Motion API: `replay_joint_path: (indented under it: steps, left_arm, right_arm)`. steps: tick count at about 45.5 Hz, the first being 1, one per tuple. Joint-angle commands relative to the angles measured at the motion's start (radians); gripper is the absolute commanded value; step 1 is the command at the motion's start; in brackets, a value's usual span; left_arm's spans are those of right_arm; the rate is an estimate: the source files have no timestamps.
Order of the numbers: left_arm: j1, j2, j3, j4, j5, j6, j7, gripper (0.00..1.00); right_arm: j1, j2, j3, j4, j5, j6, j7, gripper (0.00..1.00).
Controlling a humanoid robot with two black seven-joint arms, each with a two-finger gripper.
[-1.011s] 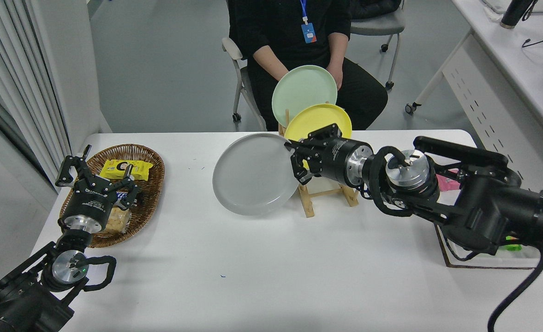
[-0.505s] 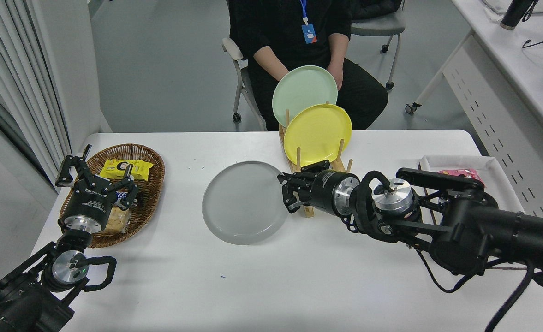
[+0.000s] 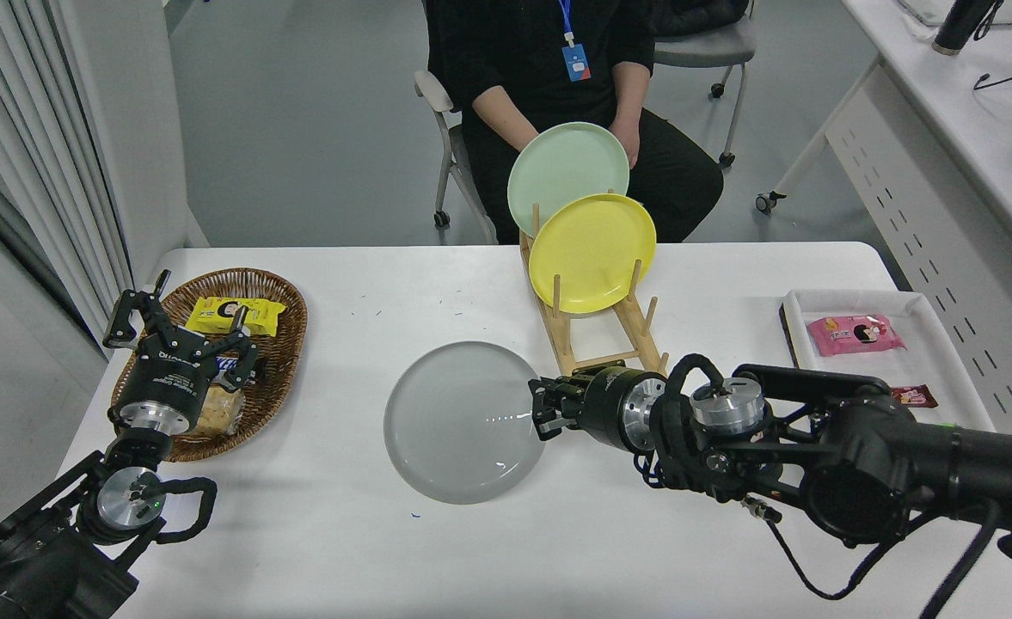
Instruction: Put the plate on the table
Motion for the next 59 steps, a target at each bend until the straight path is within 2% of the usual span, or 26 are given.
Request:
replay_joint_path:
  steps: [1, 29, 59]
  left_arm:
    - [0.0, 0.0, 0.0, 0.0, 0.0, 0.0, 0.0, 0.98]
    - [0.0, 0.0, 0.0, 0.0, 0.0, 0.0, 0.0, 0.98]
    - [0.0, 0.0, 0.0, 0.0, 0.0, 0.0, 0.001, 0.98]
  right_arm:
    - [-0.015, -0.01, -0.07, 0.034, 0.131, 0.009, 0.011, 0.04]
    - [-0.069, -0.033, -0.168, 0.091, 0.376, 0.09, 0.01, 0.06]
    - [-0.078, -0.036, -0.171, 0.1, 0.447, 0.159, 0.01, 0.03]
